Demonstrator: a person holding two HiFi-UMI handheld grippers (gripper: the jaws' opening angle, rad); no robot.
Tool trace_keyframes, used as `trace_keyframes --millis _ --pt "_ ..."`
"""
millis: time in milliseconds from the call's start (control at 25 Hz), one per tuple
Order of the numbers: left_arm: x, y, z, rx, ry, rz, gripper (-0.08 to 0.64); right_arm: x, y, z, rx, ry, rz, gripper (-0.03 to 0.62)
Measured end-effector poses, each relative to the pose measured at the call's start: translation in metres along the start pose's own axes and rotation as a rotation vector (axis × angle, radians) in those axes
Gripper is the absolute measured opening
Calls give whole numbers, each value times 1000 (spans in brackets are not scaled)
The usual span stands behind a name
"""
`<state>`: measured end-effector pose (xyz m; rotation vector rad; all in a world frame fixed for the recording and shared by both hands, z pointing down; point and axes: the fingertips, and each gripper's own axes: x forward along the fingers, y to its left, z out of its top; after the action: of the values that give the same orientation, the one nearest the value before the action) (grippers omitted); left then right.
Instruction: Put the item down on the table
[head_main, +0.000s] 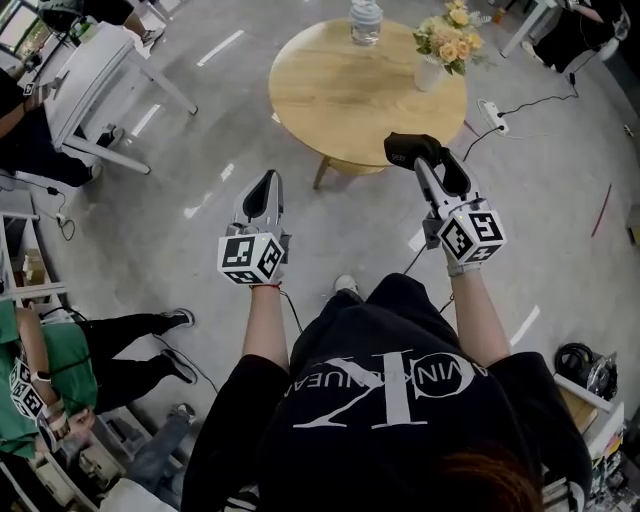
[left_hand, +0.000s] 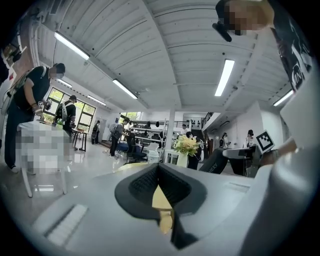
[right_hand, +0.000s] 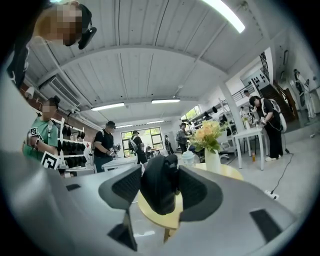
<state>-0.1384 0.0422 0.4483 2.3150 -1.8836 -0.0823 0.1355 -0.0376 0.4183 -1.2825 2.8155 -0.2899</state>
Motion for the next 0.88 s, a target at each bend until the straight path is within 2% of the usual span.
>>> trace_keyframes --millis 400,880 --pt "20 8 -6 -20 21 -23 12 33 -8 0 42 -5 -8 238" --pt "80 43 -5 -18 49 -23 12 118 -17 -9 84 30 43 238"
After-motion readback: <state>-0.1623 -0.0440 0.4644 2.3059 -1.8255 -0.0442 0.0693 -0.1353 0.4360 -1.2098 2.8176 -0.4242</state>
